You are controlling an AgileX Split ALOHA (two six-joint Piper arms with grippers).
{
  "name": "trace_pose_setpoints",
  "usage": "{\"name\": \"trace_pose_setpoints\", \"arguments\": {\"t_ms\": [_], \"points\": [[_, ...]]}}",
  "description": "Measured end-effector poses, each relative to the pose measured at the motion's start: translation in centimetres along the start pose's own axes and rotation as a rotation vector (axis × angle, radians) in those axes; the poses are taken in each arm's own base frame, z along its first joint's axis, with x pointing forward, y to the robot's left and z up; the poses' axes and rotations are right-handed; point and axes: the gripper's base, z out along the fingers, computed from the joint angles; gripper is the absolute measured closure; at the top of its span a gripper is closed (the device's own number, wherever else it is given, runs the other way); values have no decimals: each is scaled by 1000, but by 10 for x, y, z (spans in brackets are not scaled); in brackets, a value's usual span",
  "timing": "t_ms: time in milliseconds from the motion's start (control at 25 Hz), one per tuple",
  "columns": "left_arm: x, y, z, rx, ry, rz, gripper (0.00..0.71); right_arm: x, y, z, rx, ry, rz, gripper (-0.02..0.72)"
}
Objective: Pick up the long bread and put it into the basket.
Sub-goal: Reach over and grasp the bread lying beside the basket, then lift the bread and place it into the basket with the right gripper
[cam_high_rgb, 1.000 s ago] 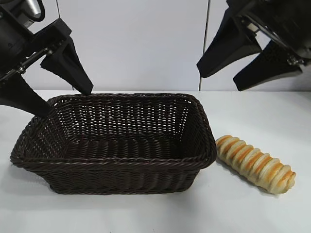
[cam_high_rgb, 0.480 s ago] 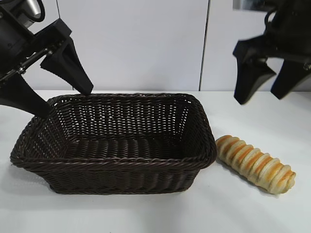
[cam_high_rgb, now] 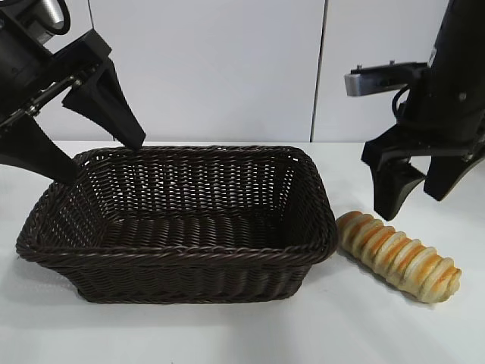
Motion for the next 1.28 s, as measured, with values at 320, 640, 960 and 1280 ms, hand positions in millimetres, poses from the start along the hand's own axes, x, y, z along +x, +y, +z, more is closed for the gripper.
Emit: {"name": "trace_pose_setpoints", "arguments": {"t_ms": [320,640,960,1280], "points": [[0,0,0,2,4,0,86,-2,-1,23,-1,39,-1,146],[1,0,0,3,6,2,86,-2,-7,24,69,36,53,433],[1,0,0,3,8,3,86,-1,-8,0,79,7,66,542],[2,-1,0,11,26,3,86,-4,-10,-76,112,-131,87,545]]}}
